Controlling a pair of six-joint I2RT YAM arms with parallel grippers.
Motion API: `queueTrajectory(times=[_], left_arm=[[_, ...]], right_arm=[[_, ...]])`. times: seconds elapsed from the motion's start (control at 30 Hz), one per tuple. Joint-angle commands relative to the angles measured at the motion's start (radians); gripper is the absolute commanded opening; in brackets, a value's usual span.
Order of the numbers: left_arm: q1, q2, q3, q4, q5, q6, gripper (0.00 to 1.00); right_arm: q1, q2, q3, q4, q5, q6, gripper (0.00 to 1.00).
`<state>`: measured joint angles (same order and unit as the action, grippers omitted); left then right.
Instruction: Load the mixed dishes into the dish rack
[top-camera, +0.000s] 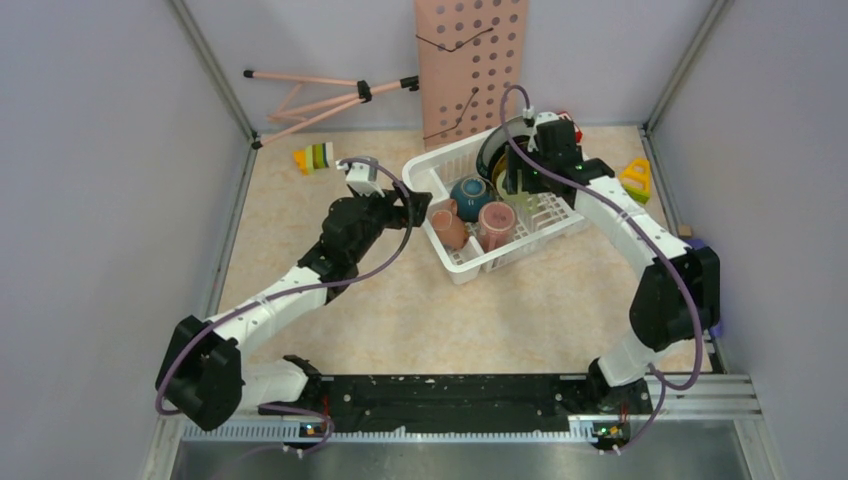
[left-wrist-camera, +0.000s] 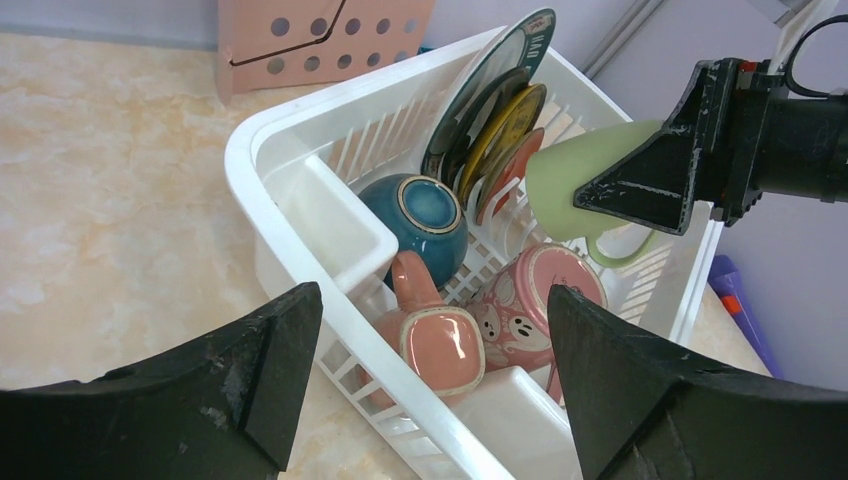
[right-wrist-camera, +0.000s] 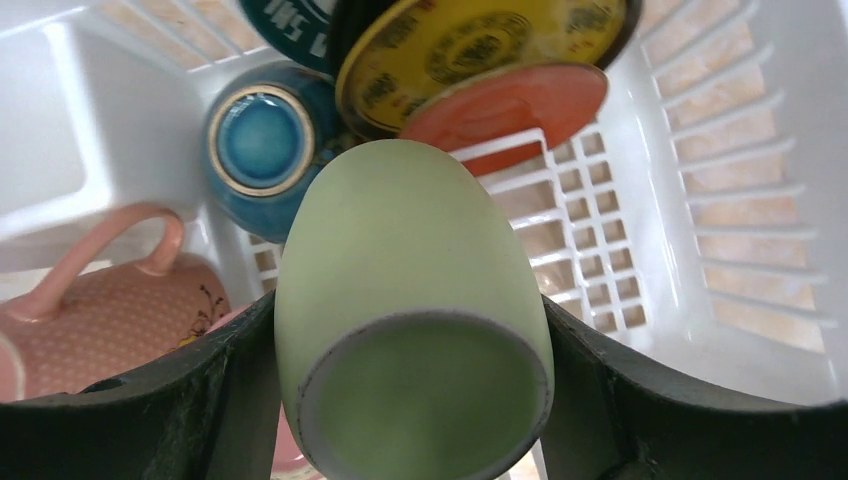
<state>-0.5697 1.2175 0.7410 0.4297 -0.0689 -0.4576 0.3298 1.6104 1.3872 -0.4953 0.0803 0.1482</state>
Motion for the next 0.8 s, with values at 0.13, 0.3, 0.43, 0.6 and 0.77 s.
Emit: queueTrajectory(times=[0.13,0.3,0.43,0.6,0.77], left_arm=[[0.01,-0.011,0.001,0.017,0.003,-0.042,0.88],[0.01,-0.018,-0.021,0.043,0.011,-0.056,0.88],[0.012,-0.022,-0.015,0.025,0.011,-0.046,0.88],[0.012,-0.023,-0.014,0.015,0.014,-0.045,0.88],[0.012,-0.014,-0.011,0.008,0.011,-0.049,0.88]], right_arm=[[0.044,0.014,-0.005,0.137,-0.032,-0.075,0.0],[0.045,0.079,0.001,0.119,-0.051,-0.068,0.0],[0.048,0.127,0.024,0.068,-0.052,-0.061,0.0],[0.051,0.157,0.015,0.055,-0.038,-0.052,0.04],[0.055,0.193,0.035,0.028,-0.039,-0.041,0.09]])
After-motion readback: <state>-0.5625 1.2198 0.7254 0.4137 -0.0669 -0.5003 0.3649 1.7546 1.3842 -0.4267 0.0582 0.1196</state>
